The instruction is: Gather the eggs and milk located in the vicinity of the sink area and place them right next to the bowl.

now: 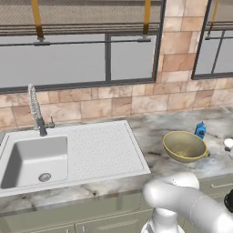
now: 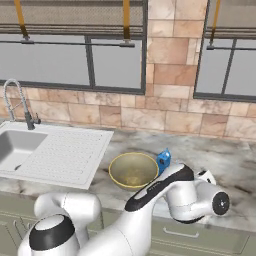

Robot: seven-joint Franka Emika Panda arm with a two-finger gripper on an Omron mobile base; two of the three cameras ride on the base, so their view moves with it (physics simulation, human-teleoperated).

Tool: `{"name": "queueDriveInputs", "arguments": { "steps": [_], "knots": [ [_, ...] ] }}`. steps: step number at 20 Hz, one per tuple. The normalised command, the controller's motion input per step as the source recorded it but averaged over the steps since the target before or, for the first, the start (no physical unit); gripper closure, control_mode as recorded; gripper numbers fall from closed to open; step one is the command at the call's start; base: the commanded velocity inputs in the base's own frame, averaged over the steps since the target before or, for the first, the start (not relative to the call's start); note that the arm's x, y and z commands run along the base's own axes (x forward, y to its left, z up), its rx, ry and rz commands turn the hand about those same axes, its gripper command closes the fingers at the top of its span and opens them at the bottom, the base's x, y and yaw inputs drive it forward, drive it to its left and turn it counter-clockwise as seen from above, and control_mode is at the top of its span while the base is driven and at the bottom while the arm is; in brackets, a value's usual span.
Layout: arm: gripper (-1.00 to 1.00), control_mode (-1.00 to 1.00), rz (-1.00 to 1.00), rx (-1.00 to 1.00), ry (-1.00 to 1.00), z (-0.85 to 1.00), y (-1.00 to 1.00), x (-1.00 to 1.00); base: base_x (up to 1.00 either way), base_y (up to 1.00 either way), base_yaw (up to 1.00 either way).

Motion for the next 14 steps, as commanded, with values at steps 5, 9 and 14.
{"name": "queueDriveInputs", "arguments": {
  "steps": [5, 9, 14],
  "knots": [
    [1.00, -1.00, 0.00, 0.01, 0.03, -0.59, -0.02, 0.01, 0.00, 0.00, 0.00],
    [1.00, -1.00, 0.00, 0.00, 0.03, -0.48, 0.00, 0.08, 0.00, 0.00, 0.00],
    [1.00, -1.00, -0.05, 0.00, 0.00, -0.37, 0.05, 0.04, 0.00, 0.00, 0.00]
  ]
}}
